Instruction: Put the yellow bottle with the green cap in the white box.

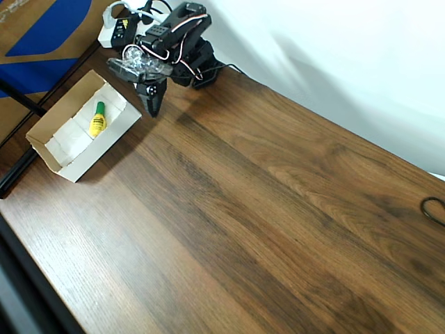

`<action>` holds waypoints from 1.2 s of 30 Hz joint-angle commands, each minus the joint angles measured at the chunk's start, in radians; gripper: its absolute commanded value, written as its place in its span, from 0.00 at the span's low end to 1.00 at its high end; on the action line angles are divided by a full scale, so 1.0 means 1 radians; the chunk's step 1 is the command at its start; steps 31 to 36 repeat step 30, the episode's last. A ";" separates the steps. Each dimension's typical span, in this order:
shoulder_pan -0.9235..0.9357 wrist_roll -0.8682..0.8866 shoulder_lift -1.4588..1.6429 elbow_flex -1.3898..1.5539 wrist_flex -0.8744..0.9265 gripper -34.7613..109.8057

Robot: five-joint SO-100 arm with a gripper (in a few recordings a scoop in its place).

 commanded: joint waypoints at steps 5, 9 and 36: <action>0.014 -0.015 0.172 0.057 0.124 0.24; 0.014 -0.037 0.173 0.057 0.181 0.24; -0.014 -0.061 0.167 0.046 0.333 0.24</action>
